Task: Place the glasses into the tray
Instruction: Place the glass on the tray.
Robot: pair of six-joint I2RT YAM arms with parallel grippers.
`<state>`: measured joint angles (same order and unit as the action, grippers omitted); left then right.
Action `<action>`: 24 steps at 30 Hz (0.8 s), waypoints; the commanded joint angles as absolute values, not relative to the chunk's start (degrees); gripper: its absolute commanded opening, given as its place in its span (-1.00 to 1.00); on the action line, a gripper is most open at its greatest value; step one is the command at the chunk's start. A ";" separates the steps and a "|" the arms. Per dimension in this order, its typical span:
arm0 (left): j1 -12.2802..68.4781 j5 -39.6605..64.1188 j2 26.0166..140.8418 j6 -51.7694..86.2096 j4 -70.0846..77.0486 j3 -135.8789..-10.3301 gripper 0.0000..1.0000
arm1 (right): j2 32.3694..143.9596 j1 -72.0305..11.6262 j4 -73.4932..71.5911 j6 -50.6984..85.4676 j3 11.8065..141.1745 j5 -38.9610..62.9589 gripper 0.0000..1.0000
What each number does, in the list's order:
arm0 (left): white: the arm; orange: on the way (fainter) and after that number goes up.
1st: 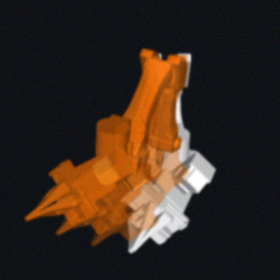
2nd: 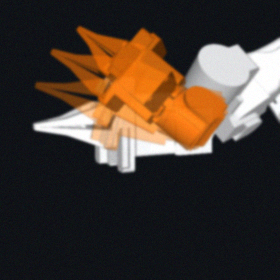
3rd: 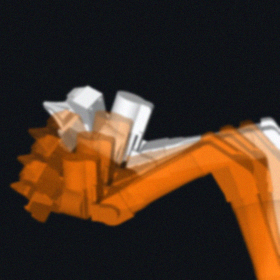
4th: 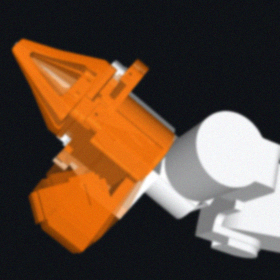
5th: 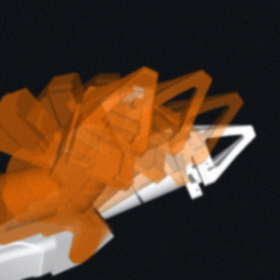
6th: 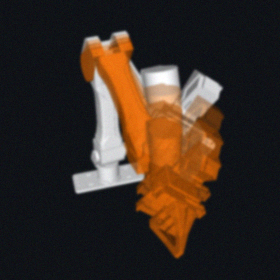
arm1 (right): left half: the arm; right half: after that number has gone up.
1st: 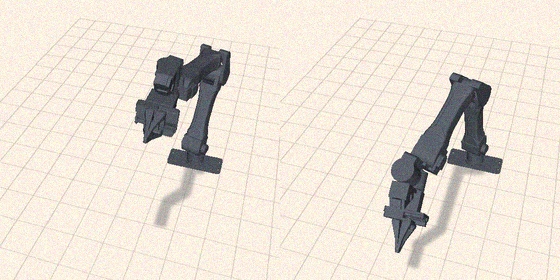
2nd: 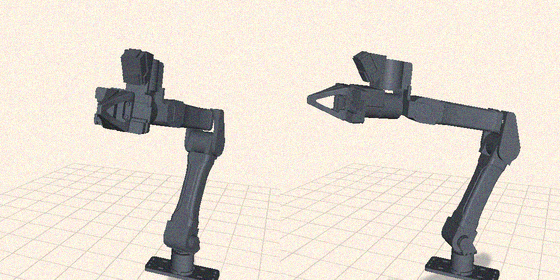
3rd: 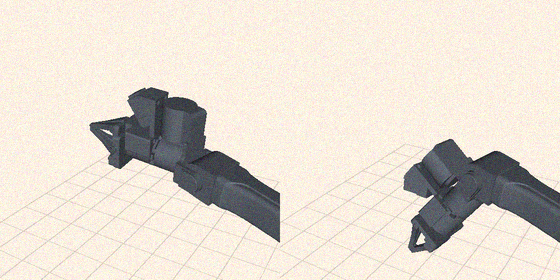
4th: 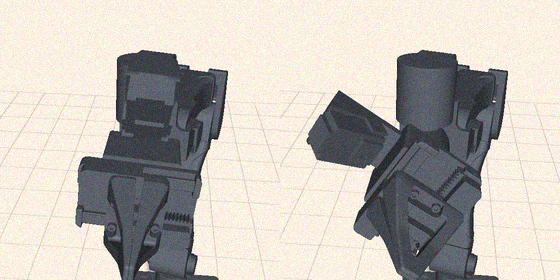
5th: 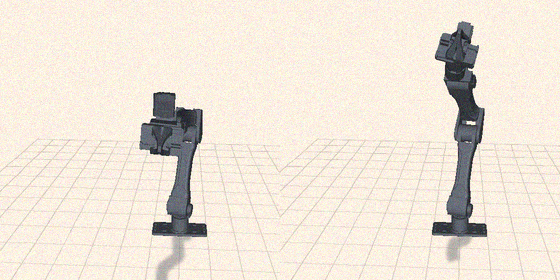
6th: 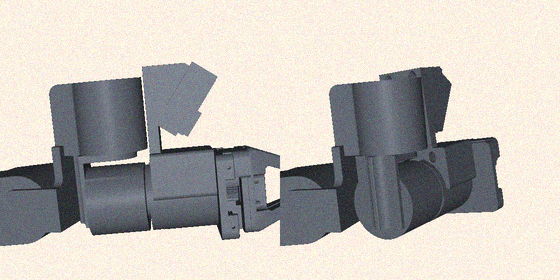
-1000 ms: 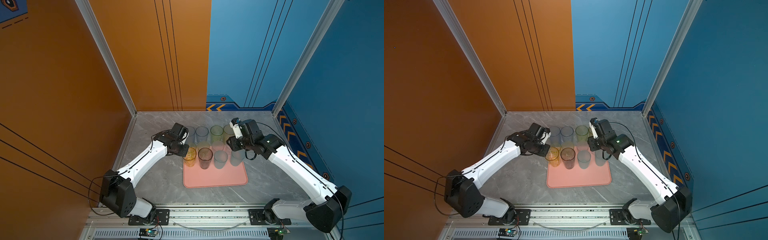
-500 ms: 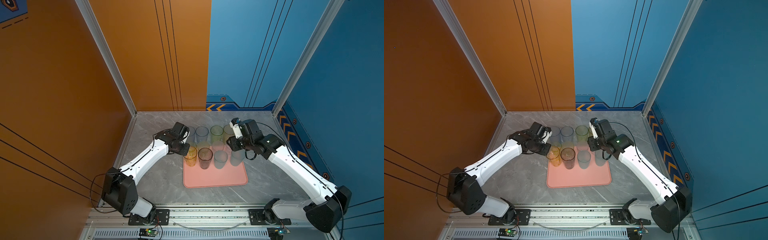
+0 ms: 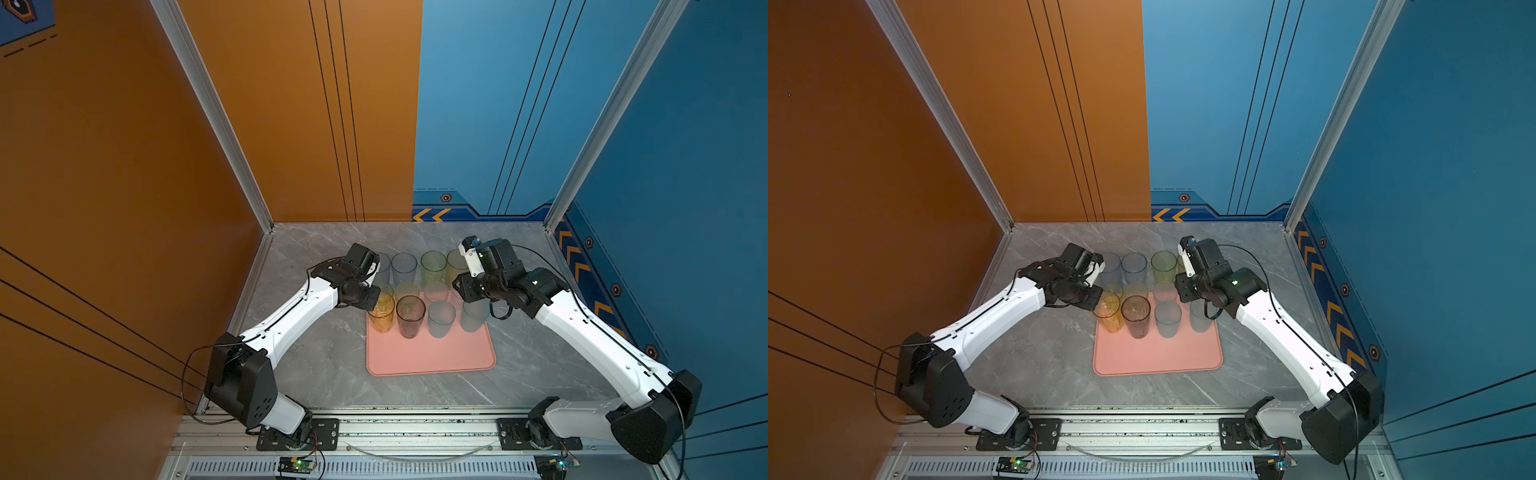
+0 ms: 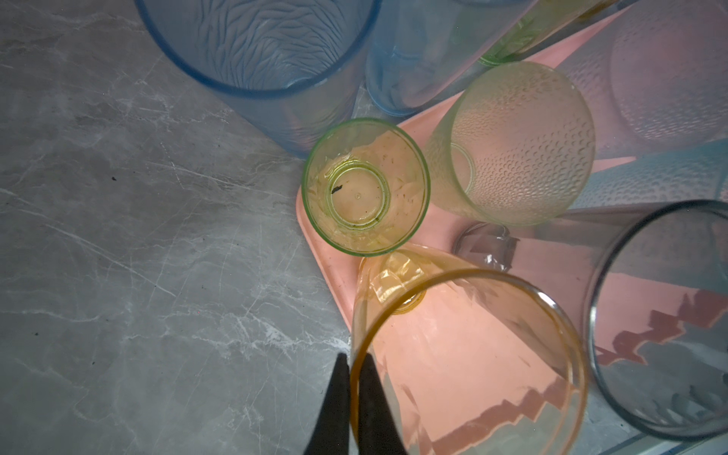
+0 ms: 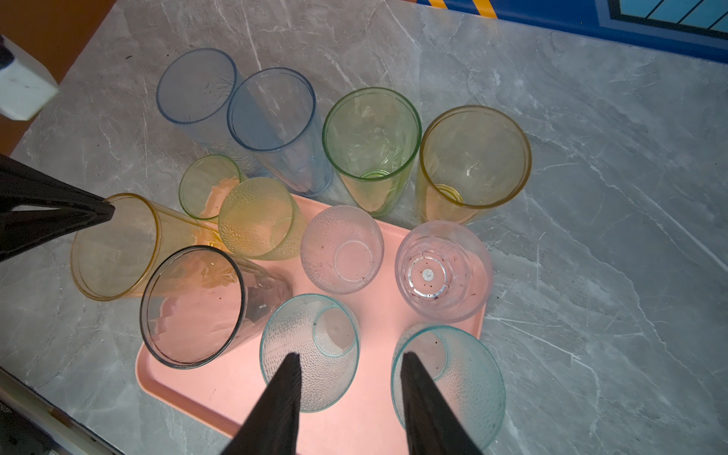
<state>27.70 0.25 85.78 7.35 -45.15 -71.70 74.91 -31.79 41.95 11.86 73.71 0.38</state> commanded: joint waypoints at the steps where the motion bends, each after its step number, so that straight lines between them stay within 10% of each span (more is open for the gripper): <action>1: 27.51 -0.14 85.76 6.59 -45.72 -73.06 -0.96 | 75.76 -31.33 43.33 12.22 75.28 0.22 -0.18; 24: 28.83 -2.13 82.19 6.72 -46.85 -75.06 -0.71 | 75.76 -31.29 43.37 12.32 75.11 -0.07 -0.11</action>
